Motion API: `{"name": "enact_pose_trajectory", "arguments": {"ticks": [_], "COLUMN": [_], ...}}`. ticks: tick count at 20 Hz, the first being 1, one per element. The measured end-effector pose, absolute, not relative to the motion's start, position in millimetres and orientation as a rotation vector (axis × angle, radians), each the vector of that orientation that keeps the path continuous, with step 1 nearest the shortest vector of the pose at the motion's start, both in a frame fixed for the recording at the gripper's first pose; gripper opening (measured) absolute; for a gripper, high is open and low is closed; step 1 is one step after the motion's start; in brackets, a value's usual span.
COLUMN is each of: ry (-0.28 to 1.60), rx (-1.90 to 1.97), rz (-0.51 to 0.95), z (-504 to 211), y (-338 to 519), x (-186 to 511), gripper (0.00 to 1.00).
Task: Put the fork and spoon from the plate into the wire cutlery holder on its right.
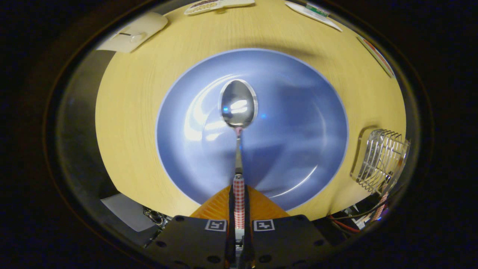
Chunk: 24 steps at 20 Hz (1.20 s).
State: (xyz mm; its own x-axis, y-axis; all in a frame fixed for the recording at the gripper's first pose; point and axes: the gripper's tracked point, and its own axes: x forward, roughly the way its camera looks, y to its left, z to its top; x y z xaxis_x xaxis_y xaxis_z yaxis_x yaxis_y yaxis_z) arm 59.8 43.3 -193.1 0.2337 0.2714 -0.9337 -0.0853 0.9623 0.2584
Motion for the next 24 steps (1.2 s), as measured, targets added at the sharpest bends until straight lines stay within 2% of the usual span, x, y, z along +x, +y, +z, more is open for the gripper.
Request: {"name": "enact_pose_trajectory", "arguments": {"ticks": [1,5,12,24], "ry": [1.302,1.266,1.311,1.368], "rx": [0.168,0.213,0.343,0.525], "rz": [0.242,0.203,0.168,0.028], "z": [-193.4,-185.3,-144.9,-86.2], "y": [43.3,36.9,14.6,-75.2], "x": [60.4,61.1,26.1,-27.5], "gripper": [0.12,0.12,0.12,0.12]}}
